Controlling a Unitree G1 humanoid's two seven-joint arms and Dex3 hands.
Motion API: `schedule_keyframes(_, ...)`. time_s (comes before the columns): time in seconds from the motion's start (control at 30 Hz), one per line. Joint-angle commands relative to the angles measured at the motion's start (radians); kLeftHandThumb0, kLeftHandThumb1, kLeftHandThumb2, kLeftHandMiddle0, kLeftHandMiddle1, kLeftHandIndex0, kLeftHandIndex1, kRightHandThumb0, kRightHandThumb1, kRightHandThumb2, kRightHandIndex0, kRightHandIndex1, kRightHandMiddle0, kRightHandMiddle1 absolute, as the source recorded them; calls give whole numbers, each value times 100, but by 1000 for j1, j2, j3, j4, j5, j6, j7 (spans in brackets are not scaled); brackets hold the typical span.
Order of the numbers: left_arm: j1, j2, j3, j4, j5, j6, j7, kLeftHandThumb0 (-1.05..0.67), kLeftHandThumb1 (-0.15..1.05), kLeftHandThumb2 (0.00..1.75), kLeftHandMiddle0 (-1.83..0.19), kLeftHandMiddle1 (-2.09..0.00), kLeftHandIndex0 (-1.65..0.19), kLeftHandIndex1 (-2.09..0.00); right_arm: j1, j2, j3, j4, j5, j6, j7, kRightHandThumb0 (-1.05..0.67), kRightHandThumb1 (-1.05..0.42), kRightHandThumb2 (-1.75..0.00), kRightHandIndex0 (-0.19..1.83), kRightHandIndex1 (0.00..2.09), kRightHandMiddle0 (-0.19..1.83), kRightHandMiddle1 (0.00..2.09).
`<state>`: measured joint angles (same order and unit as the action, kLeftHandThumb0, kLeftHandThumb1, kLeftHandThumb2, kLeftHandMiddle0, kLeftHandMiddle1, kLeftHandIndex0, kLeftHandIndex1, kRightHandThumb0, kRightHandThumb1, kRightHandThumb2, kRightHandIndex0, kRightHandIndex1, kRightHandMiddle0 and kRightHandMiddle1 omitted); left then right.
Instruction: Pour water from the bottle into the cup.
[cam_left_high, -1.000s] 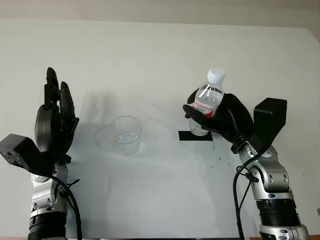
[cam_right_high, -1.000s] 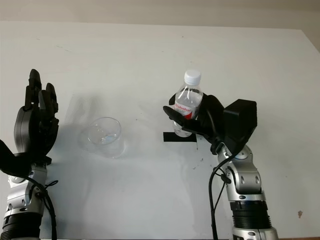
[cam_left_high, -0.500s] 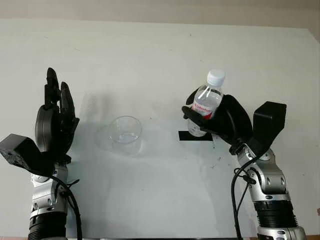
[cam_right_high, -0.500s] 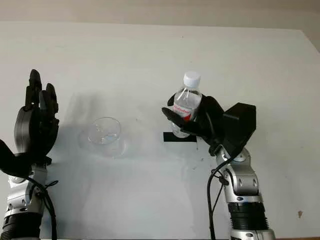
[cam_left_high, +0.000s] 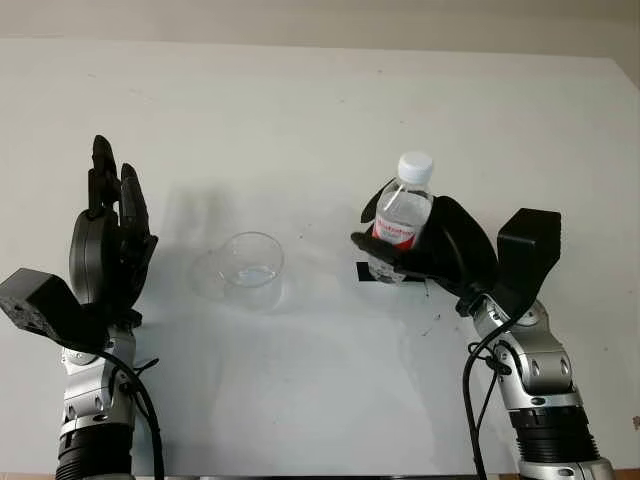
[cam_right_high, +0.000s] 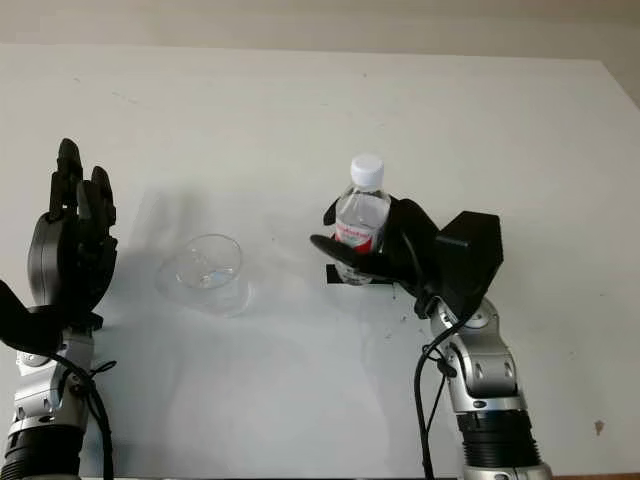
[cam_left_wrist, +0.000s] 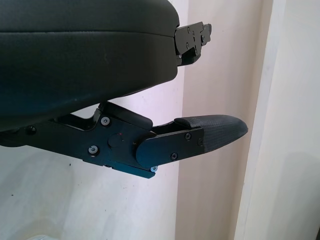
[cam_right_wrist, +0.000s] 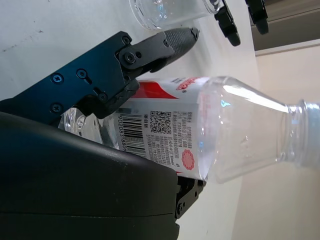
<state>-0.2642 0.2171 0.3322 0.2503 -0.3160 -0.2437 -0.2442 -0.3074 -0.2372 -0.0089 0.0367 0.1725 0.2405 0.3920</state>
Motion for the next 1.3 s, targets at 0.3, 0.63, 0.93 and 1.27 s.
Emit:
schedule_keyframes(0.3, -9, 14, 3, 11, 0, 1, -3, -74, 105, 57, 19, 0, 19, 0, 46, -7, 7, 42, -3, -51, 43, -62, -95, -5, -17, 153, -12, 147)
schedule_keyframes(0.63, -13, 19, 6, 15, -9, 5, -13, -75, 105, 57, 19, 0, 19, 0, 66, 2, 13, 71, -36, -185, 54, -70, -94, -5, 2, 23, 1, 35)
schedule_keyframes(0.93, -15, 19, 11, 17, -20, 4, -21, -74, 105, 56, 19, 0, 19, 0, 81, 24, -20, 137, -15, -457, 65, -87, -93, -6, -19, 0, -19, 1)
schedule_keyframes(1.27, -20, 20, 11, 26, -19, 1, -13, -72, 105, 56, 19, 0, 19, 0, 42, 65, -55, 274, -4, -650, 15, -90, -95, -6, -19, 0, -19, 0)
